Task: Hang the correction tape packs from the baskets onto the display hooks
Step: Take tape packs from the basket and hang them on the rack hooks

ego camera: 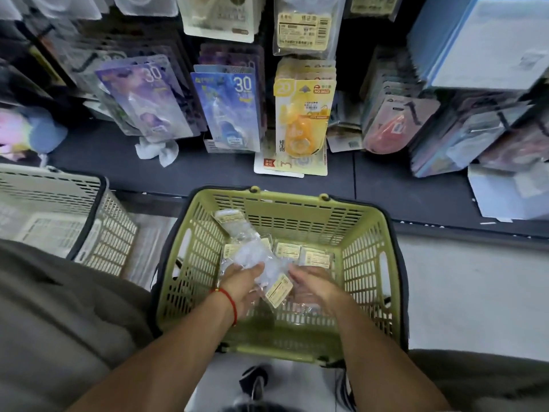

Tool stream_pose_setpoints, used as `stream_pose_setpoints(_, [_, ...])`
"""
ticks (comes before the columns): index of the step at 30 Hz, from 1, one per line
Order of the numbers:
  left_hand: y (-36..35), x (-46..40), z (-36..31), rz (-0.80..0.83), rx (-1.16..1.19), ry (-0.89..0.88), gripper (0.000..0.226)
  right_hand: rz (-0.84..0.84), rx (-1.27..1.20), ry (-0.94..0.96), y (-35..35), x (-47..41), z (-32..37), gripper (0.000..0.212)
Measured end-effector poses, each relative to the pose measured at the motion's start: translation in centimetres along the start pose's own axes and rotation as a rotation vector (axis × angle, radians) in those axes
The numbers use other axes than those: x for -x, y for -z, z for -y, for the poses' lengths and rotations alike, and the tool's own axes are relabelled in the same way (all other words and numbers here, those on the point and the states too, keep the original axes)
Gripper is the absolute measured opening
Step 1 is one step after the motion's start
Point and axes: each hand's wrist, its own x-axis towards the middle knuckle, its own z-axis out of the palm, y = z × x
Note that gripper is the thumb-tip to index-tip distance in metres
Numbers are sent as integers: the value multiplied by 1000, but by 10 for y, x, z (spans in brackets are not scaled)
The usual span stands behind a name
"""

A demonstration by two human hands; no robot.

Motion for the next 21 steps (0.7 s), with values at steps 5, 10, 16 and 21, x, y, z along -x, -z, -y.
stream_pose_setpoints(5, [15,2,-6,-76,-50,-76,32,-538,390,-93,12,-35,-19,63])
stream_pose_setpoints(10, [30,4,-11,-106,-11,-47,34,-515,286,-209,3,-49,-14,78])
stream_pose_setpoints(16, [33,3,-16,-78,-51,-54,25,-382,133,-96,6,-35,-3,36])
stream_pose_setpoints(21, [28,6,-21,-110,-235,-216,23,-246,383,88,39,23,36,43])
